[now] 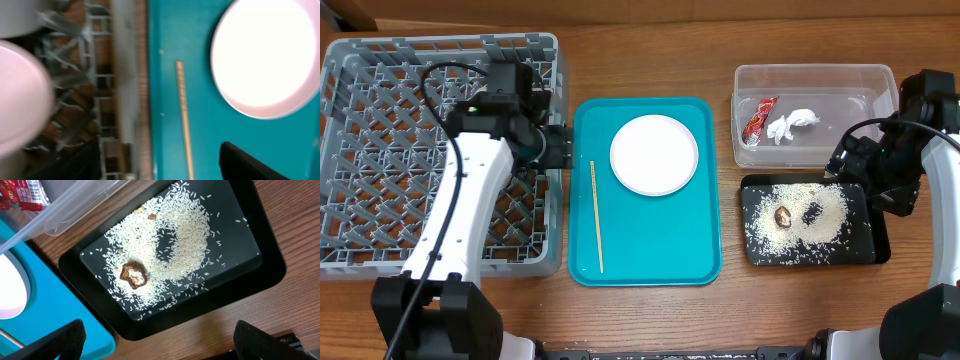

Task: Sort waste into correct bins and load items into the dishwasher
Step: 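Reach back to the remaining chopstick on the tray with the left gripper, then carry the second chopstick to the rack and stand it upright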

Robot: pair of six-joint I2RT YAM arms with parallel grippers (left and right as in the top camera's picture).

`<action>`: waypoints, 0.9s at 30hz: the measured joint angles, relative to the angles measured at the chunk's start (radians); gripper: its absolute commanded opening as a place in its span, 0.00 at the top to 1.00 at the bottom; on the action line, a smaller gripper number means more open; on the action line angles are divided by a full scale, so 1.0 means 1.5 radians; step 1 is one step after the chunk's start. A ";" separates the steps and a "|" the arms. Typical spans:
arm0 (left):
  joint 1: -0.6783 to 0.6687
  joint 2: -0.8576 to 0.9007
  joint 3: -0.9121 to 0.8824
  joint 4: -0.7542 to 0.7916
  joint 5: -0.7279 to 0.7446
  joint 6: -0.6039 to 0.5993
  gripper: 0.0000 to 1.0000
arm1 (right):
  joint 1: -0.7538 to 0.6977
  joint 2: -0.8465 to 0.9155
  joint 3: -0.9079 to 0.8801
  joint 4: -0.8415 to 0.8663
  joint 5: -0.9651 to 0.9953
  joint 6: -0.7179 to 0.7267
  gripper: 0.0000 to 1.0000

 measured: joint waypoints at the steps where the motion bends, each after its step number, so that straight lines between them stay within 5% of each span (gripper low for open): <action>1: -0.010 0.000 0.000 -0.007 0.006 -0.012 0.23 | 0.000 0.000 0.000 0.001 0.000 0.000 0.04; 8: -0.149 0.003 -0.119 0.034 0.011 -0.165 0.24 | 0.000 0.000 0.000 0.002 0.000 0.000 0.04; 15: -0.178 0.058 -0.218 0.099 -0.022 -0.204 0.27 | 0.000 0.000 0.000 0.000 -0.003 0.000 0.04; 21: -0.178 0.123 -0.225 0.142 -0.053 -0.220 0.79 | 0.000 0.000 0.000 0.000 -0.005 0.000 0.04; 24: -0.178 0.123 -0.225 0.143 -0.058 -0.221 0.96 | 0.000 0.000 0.000 0.000 -0.005 0.000 0.04; 27: -0.178 0.123 -0.223 0.141 -0.058 -0.220 0.96 | 0.000 0.000 0.000 -0.001 -0.005 0.000 0.04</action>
